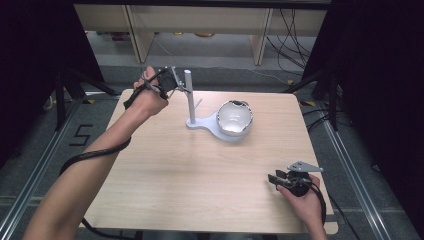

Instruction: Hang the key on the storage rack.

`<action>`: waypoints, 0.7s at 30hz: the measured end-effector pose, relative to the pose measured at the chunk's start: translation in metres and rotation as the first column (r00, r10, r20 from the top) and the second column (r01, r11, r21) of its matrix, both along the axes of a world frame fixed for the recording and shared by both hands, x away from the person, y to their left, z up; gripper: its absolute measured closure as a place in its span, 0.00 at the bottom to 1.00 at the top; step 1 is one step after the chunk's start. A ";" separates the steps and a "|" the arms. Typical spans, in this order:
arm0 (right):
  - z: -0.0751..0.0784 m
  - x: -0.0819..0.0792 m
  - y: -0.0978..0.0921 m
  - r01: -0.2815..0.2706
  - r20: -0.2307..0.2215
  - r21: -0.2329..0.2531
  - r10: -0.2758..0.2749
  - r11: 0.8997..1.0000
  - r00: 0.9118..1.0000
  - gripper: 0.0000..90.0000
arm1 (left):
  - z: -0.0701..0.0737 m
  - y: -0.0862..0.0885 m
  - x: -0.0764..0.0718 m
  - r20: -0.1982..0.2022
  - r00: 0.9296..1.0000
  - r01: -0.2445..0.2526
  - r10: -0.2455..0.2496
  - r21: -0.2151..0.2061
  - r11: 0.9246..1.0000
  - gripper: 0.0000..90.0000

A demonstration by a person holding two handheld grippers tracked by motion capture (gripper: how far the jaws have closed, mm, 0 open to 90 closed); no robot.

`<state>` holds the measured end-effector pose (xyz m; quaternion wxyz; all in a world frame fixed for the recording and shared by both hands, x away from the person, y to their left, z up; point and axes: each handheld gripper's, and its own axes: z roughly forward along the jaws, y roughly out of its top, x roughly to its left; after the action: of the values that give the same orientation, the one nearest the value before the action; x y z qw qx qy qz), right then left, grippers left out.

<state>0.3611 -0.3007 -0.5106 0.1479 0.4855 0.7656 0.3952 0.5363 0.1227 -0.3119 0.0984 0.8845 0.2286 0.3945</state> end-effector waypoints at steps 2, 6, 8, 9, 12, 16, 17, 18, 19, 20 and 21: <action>0.000 0.000 0.000 0.001 -0.002 -0.002 -0.001 1.000 1.000 0.64 | 0.000 0.000 -0.002 0.003 1.000 0.005 -0.005 0.002 1.000 0.93; 0.000 0.001 0.000 -0.005 0.014 -0.010 0.005 1.000 1.000 0.64 | -0.002 -0.002 -0.007 -0.001 1.000 0.007 -0.007 0.012 1.000 0.93; -0.001 0.003 -0.001 -0.021 0.035 -0.019 0.022 1.000 0.999 0.64 | -0.002 -0.003 -0.008 -0.014 1.000 0.004 -0.004 0.019 1.000 0.93; -0.001 0.002 0.000 -0.016 0.018 -0.015 0.016 1.000 1.000 0.64 | -0.002 -0.004 -0.009 -0.013 1.000 0.005 -0.004 0.022 1.000 0.93; 0.000 0.000 0.002 -0.002 -0.003 -0.003 0.002 1.000 1.000 0.64 | -0.003 -0.006 -0.010 -0.015 1.000 0.002 -0.002 0.021 1.000 0.93; 0.000 0.001 0.000 -0.008 0.015 -0.010 0.008 1.000 1.000 0.64 | -0.003 -0.008 -0.010 -0.013 1.000 -0.003 0.004 0.030 1.000 0.93; -0.001 0.001 0.000 -0.009 0.016 -0.006 0.009 1.000 1.000 0.64 | -0.003 -0.008 -0.011 -0.015 1.000 -0.005 0.005 0.031 1.000 0.93; -0.001 0.001 0.000 -0.009 0.016 -0.005 0.009 1.000 1.000 0.64 | -0.003 -0.008 -0.011 -0.017 1.000 -0.006 0.007 0.031 0.999 0.93; -0.001 0.001 0.000 -0.010 0.016 -0.006 0.010 1.000 1.000 0.64 | -0.003 -0.008 -0.011 -0.018 1.000 -0.008 0.008 0.029 1.000 0.93; 0.000 0.001 0.000 -0.010 0.016 -0.005 0.010 1.000 1.000 0.64 | -0.003 -0.009 -0.011 -0.019 1.000 -0.009 0.009 0.027 1.000 0.93; 0.000 0.001 0.000 -0.010 0.015 -0.005 0.010 1.000 1.000 0.64 | -0.003 -0.009 -0.012 -0.021 1.000 -0.012 0.013 0.026 1.000 0.93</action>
<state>0.3622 -0.3004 -0.5111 0.1531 0.4781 0.7680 0.3977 0.5247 0.1136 -0.3147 0.0822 0.8884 0.2301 0.3886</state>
